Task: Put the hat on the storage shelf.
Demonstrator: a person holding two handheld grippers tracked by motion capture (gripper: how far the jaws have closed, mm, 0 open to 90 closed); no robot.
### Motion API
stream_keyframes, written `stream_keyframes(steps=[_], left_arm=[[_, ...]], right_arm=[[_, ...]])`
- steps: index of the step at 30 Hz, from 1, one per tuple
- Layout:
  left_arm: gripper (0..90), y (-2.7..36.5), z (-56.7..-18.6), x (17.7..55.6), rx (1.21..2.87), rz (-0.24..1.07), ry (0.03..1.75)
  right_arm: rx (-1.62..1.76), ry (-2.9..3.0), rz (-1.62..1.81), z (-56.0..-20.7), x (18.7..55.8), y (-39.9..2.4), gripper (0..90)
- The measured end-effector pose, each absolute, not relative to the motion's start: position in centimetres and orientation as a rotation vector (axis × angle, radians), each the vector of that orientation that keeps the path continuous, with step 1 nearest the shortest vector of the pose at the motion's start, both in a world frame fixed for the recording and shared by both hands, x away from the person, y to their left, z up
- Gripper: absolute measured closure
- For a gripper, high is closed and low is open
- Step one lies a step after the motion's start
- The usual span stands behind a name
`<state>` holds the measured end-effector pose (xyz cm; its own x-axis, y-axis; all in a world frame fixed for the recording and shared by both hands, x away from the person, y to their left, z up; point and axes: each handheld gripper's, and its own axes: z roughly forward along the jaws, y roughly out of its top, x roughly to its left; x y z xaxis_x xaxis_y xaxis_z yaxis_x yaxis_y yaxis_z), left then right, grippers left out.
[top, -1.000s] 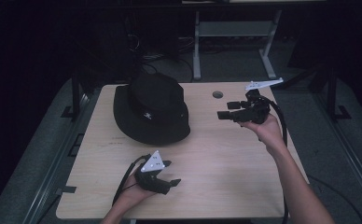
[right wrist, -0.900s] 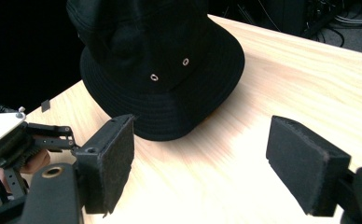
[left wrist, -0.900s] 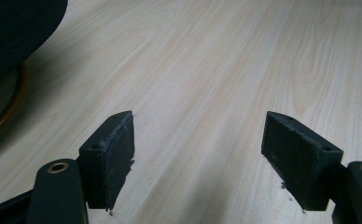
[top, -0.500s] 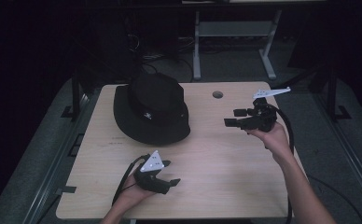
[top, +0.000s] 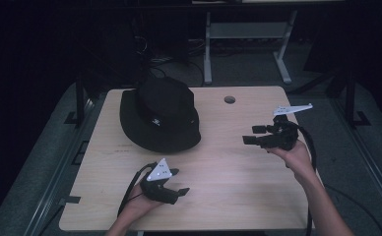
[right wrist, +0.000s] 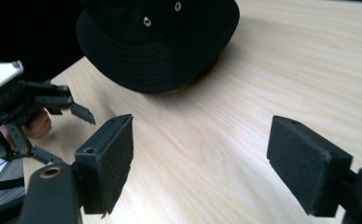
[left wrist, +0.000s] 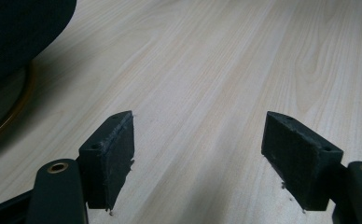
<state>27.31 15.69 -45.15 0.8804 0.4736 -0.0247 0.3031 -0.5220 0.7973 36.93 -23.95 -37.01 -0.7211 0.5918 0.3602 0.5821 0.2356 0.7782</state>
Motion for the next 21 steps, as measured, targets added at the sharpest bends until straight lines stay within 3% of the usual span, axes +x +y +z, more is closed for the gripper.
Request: stream_keyframes(steps=[21], left_arm=[[25.2,16.0,-45.2,27.3,2.147,0.254,0.569]], right_arm=[[1.221,2.458,1.545,-39.7,34.4,-26.0,19.8]])
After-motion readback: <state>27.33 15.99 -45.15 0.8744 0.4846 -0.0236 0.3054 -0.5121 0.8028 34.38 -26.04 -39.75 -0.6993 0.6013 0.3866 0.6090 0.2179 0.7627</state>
